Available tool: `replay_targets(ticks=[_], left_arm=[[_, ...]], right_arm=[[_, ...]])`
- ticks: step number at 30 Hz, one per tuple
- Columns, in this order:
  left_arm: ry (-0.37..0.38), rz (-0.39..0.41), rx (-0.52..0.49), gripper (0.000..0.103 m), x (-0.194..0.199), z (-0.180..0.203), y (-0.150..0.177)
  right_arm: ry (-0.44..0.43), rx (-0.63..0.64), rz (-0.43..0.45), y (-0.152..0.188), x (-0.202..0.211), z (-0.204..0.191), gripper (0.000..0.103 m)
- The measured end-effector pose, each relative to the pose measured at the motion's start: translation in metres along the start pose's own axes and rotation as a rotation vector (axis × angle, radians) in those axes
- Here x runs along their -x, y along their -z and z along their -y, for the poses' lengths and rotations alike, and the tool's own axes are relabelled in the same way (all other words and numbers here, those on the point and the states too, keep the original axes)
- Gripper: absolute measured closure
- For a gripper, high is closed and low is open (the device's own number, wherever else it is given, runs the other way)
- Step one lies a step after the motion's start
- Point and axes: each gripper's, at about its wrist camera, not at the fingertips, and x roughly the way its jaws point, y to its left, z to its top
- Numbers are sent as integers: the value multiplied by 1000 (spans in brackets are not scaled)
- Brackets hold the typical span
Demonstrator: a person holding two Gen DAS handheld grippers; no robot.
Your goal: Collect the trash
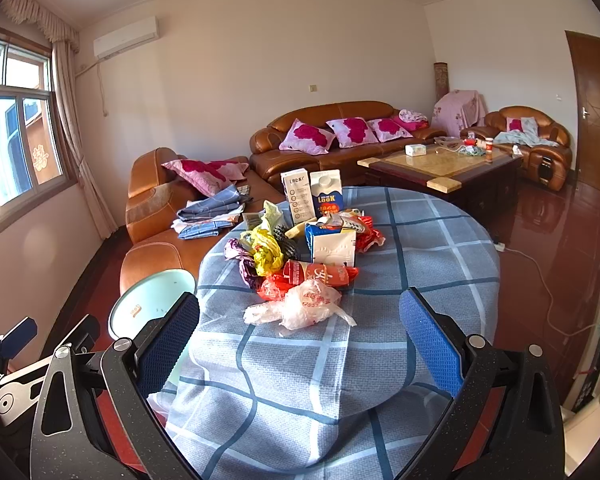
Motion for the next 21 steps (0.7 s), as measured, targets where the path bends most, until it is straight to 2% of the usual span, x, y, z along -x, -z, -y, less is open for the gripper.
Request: replay_targets(ticks=[21], left_arm=[[6, -4, 1, 6, 0, 1, 1]], right_arm=[[-3, -2, -6, 0, -1, -2, 5]])
